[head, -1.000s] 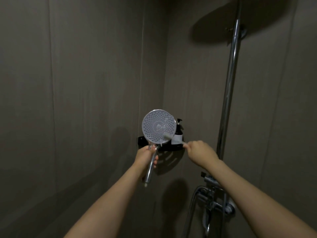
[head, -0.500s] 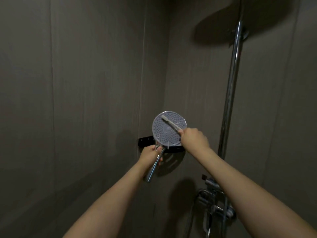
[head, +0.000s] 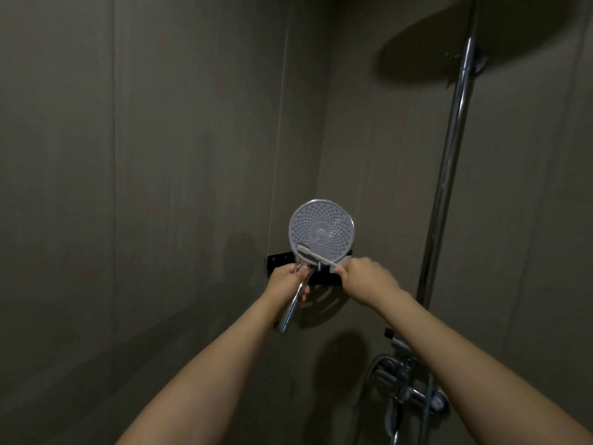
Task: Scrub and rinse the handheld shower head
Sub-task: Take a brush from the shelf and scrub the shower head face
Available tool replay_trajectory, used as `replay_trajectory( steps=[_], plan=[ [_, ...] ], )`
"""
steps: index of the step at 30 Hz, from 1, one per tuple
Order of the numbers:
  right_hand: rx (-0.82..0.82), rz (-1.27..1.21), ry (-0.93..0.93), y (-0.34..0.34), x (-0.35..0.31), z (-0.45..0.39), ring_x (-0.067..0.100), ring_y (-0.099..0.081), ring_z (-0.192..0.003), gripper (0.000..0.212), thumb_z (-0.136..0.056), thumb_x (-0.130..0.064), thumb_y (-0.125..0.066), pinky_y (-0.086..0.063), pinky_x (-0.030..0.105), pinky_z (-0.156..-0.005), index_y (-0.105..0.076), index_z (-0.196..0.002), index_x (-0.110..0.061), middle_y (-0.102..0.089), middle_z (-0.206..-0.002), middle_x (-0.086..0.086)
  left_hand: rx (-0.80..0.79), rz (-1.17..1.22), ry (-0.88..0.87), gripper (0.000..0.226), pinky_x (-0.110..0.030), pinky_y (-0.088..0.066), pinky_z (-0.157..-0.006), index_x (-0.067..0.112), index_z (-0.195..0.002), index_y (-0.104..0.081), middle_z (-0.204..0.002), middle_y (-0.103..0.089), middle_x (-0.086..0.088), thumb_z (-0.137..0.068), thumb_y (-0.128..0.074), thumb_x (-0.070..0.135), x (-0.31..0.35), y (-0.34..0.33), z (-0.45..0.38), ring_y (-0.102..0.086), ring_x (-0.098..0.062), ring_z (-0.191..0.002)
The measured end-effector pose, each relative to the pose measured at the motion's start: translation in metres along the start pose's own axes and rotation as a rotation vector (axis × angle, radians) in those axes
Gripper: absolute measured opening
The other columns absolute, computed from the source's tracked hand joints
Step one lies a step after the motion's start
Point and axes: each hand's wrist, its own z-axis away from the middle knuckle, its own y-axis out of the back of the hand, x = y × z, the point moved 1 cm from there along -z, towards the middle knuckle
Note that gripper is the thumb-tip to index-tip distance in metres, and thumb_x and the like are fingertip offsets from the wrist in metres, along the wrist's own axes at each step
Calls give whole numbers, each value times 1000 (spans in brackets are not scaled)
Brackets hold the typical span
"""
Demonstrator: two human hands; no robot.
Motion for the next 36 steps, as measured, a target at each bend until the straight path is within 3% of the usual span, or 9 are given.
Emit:
replay_trajectory(
  steps=[4,10,13,17,23,26,30,36],
  plan=[
    [-59,97,-6,2,-6,2,24,-54,-78,19,-94,-29,-41,-42,31,-67,-55,-89,-18,-57,-90,6,8,-9,32,31,-15,-35,-35,15,-64,-47,-56,-50,-9,-95,-44,17,-15,-4,3,-44,-8,-32],
    [-122,127,-64,-11,9,8,30,-60,-97,33,-95,-35,-40,-43,32,-73,-60,-106,-11,-62,-111,12,74,132,43,26,-20,-37,-38,13,-69,-51,-54,-50,-7,-94,-46,19,-10,-2,2,-44,-14,-39],
    [-174,157,-134,-10,36,13,26,-55,-84,36,-96,-36,-38,-41,29,-70,-60,-108,-10,-62,-110,13,78,107,29,26,-18,-37,-37,13,-68,-50,-55,-50,-8,-93,-47,19,-7,6,1,-44,-11,-34],
    [-52,50,-109,-5,32,3,24,-50,-74,37,-97,-37,-36,-39,29,-64,-60,-94,-10,-61,-95,13,69,95,25,25,-20,-37,-40,12,-71,-51,-55,-51,-7,-94,-45,20,-3,1,0,-45,-10,-35],
    [204,-21,-183,15,43,6,25,-49,-69,42,-98,-37,-33,-35,28,-56,-66,-97,-10,-56,-78,8,114,86,25,27,-20,-38,-40,13,-68,-51,-55,-52,-7,-94,-46,20,-2,5,-1,-45,-13,-39],
    [294,-81,-77,14,32,10,27,-53,-68,40,-98,-36,-35,-33,28,-52,-65,-84,-12,-61,-76,8,115,49,27,29,-20,-37,-41,13,-65,-50,-54,-51,-7,-93,-46,19,-3,6,-2,-44,-15,-41],
    [136,12,-4,11,4,-1,29,-58,-80,39,-96,-38,-36,-41,30,-63,-65,-94,-13,-65,-94,11,76,-7,-6,32,-18,-37,-39,14,-62,-48,-52,-52,-6,-94,-46,19,-3,-4,2,-45,-11,-36],
    [188,-18,-54,17,-4,-10,33,-64,-91,39,-96,-36,-37,-51,38,-76,-64,-100,-9,-65,-99,15,37,-22,-9,32,-15,-37,-35,13,-64,-48,-56,-50,-8,-95,-44,15,2,-11,8,-45,-7,-32]
  ],
)
